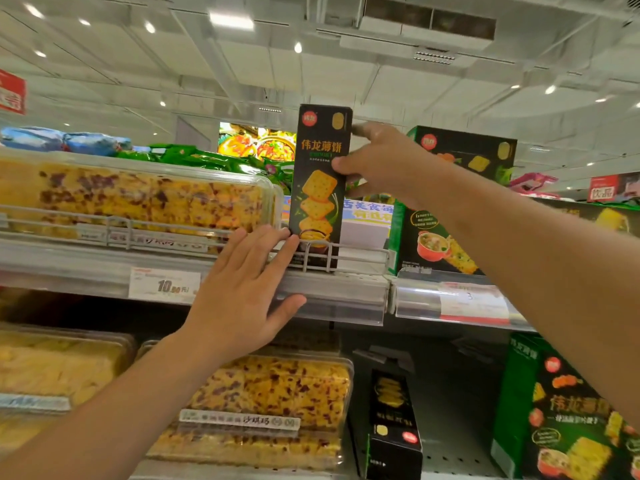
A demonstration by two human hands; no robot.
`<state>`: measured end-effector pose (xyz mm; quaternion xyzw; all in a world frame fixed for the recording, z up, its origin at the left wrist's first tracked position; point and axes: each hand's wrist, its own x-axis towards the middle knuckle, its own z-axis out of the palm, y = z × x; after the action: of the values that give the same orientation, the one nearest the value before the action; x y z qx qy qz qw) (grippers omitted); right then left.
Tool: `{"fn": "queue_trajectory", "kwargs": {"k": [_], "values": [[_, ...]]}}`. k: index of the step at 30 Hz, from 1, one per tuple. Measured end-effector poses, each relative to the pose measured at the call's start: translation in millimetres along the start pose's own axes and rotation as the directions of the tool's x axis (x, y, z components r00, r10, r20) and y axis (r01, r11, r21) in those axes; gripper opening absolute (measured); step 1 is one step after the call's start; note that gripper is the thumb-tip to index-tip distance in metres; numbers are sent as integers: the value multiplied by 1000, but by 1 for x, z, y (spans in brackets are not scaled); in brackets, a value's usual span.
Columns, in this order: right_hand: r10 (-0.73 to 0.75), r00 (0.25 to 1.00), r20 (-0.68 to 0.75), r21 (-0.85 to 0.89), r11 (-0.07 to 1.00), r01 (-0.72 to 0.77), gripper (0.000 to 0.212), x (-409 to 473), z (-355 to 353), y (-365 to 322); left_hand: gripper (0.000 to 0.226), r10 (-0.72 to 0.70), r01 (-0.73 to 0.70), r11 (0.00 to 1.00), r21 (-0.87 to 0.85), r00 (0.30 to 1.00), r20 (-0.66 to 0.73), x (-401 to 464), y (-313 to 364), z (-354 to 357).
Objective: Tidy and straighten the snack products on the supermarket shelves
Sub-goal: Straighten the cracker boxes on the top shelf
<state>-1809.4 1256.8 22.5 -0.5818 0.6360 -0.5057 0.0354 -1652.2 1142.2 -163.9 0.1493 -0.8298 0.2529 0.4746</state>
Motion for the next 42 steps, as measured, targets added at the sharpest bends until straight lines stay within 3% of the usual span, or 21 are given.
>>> {"fn": "queue_trajectory", "kwargs": {"k": [2,5,8,10,12,15,19,23,25,29,31,35,40,42], "values": [[-51,998,-42,-34,998,49,70,-17,-3,6,68,-32,31,999,-27,999,-40,-3,4,1],[-282,952,-121,-197,946,256,56,-72,-7,30,59,-93,79,990,-118,988,-126,-22,29,9],[-519,851,-80,-278,832,481,39,-150,-6,77,51,63,-93,960,-265,991,-122,-68,74,23],[-564,825,18,-385,758,527,35,-198,-1,117,56,164,-149,912,-382,986,8,-97,103,30],[-476,871,124,-437,762,478,39,-236,7,157,61,215,-124,894,-430,962,168,-113,128,34],[-209,941,268,-527,786,324,55,-265,20,204,67,229,-100,928,-360,914,335,-117,155,40],[-26,955,296,-639,738,218,86,-266,38,248,63,171,-28,941,-336,900,402,-113,171,44],[-100,971,218,-702,675,227,85,-264,51,270,57,111,186,837,-514,863,492,-111,176,45],[-182,967,177,-719,648,253,82,-262,54,275,57,105,208,816,-539,865,491,-112,176,47],[-273,946,174,-681,661,316,67,-258,49,276,60,91,208,804,-556,883,461,-113,175,47],[-301,942,146,-600,730,327,67,-256,36,268,71,71,213,800,-561,895,441,-115,172,45],[-215,977,9,-413,889,200,76,-242,-1,224,100,-103,416,672,-612,872,479,-94,169,35],[-136,990,-33,-55,989,134,67,-225,-32,172,88,-199,435,526,-731,899,391,-56,167,30],[-98,995,-15,4,995,98,70,-219,-41,162,80,-239,439,481,-759,899,368,-50,165,26]]}}
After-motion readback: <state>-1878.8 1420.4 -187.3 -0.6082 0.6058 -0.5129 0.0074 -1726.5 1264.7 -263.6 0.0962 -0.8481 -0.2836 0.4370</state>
